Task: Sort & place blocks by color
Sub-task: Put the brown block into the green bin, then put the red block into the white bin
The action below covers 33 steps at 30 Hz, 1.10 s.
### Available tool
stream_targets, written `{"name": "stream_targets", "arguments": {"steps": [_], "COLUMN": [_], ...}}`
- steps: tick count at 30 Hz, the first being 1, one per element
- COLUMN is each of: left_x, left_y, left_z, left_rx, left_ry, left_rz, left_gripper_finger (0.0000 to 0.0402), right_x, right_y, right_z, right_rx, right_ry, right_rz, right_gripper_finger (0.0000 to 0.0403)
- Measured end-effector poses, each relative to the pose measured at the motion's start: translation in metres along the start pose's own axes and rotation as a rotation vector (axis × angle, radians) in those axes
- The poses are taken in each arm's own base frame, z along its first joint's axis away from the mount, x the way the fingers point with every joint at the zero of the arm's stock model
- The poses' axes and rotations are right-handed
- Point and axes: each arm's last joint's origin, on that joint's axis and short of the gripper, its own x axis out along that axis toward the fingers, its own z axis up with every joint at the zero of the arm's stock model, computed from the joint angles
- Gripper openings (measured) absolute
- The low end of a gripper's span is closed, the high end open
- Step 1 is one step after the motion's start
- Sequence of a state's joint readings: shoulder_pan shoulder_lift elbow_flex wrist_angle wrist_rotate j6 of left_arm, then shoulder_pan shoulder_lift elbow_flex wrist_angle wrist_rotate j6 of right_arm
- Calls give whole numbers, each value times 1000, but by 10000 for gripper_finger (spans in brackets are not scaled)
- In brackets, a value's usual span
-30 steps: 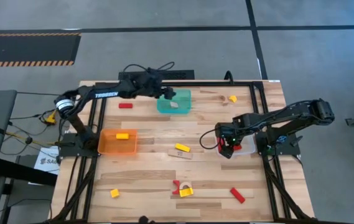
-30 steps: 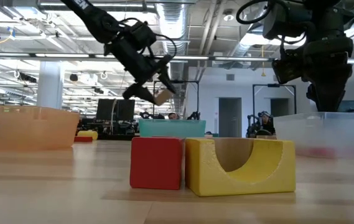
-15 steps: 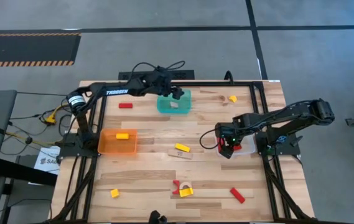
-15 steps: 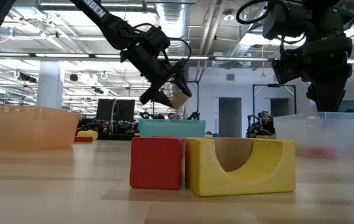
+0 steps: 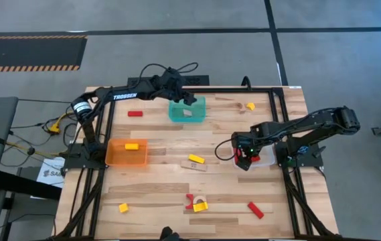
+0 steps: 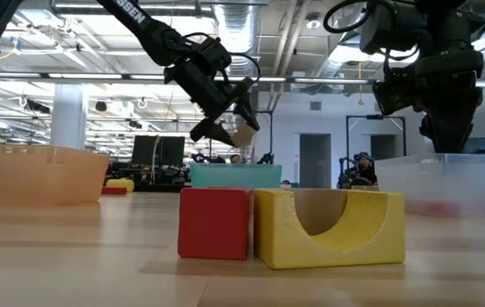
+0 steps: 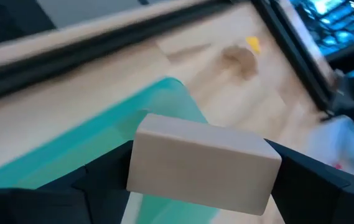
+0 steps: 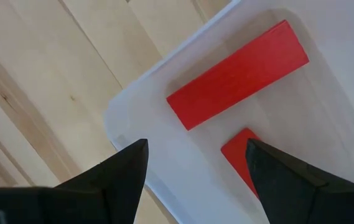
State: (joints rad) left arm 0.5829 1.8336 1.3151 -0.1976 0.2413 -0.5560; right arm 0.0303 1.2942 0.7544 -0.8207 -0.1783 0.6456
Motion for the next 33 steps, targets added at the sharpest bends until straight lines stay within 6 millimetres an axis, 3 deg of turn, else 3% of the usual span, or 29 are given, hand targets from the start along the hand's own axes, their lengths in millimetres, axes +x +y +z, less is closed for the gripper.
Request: {"name": "stream_targets", "arguments": {"steps": [22,28,33], "left_x": [-1,-17,-45], "left_y": [2,20,30], "left_z": [3,7,6], "left_rx": [21,38,120], "left_ry": [-31,49,145], "left_rz": [25,55,115], "left_gripper_finger": [314,297,272], "right_x": [0,0,-11], "right_y": [1,1,4], "right_z": [2,2,6], "right_rx": [-22,-22,-17], "right_ry": [-20,-19,-14], "right_rz": [15,16,7], "right_gripper_finger": [292,292,292]}}
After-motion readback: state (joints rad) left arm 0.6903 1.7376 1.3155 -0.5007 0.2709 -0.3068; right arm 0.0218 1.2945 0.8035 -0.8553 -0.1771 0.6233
